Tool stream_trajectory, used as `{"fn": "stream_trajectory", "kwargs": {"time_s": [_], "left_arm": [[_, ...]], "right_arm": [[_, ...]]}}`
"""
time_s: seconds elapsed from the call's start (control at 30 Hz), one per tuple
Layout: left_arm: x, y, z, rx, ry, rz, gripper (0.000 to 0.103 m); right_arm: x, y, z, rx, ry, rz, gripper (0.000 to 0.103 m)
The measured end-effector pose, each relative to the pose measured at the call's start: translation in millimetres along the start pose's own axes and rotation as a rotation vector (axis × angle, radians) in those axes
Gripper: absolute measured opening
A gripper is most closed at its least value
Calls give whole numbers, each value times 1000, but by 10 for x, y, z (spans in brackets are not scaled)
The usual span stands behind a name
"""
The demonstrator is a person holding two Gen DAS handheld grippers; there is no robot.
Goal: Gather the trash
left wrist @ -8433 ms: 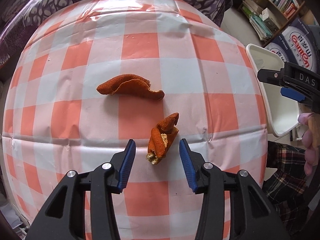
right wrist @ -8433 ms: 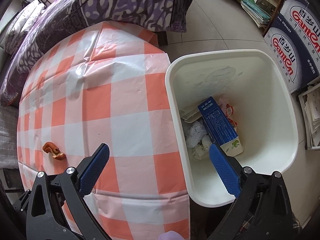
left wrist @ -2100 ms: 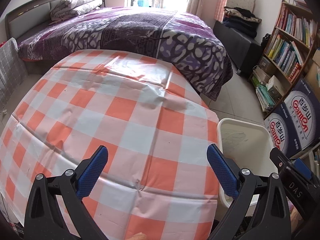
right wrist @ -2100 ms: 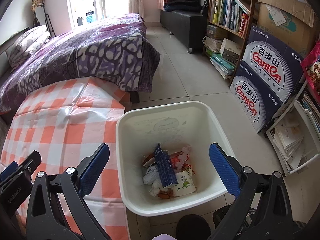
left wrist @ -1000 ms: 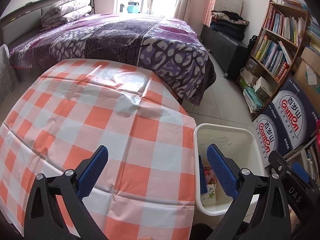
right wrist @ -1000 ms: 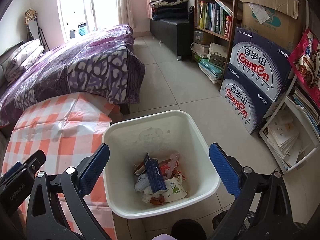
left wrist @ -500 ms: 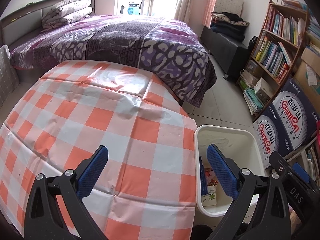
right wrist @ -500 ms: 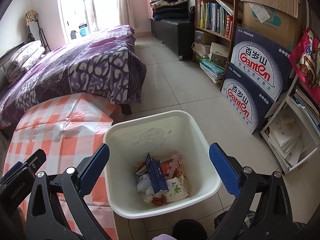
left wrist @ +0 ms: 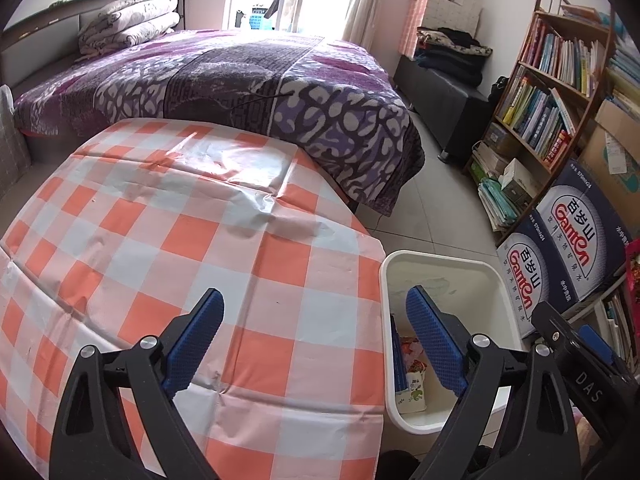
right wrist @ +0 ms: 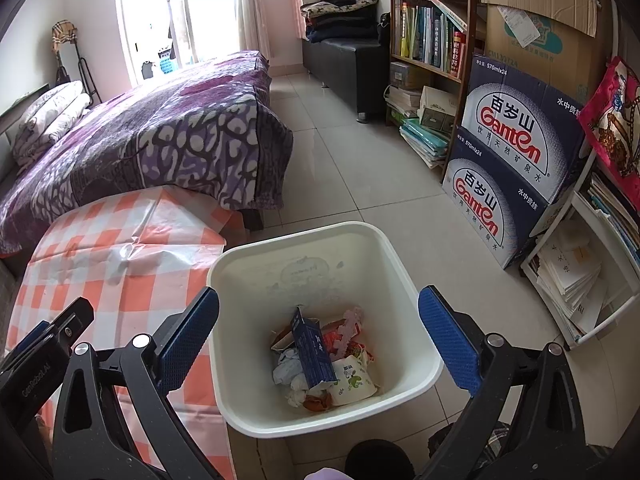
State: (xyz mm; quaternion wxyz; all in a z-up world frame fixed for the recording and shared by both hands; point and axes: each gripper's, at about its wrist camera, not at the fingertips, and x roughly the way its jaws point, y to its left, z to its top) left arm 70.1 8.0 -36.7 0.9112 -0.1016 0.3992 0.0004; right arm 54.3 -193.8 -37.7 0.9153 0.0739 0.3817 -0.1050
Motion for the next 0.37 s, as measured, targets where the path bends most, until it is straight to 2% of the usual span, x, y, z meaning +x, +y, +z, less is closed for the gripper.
{"fn": "stream_trajectory", "kwargs": {"time_s": [0.37], "left_arm": [[13, -5, 4, -16, 20, -15, 94]], "right_arm": [[2, -4, 0, 0, 0, 1, 96]]}}
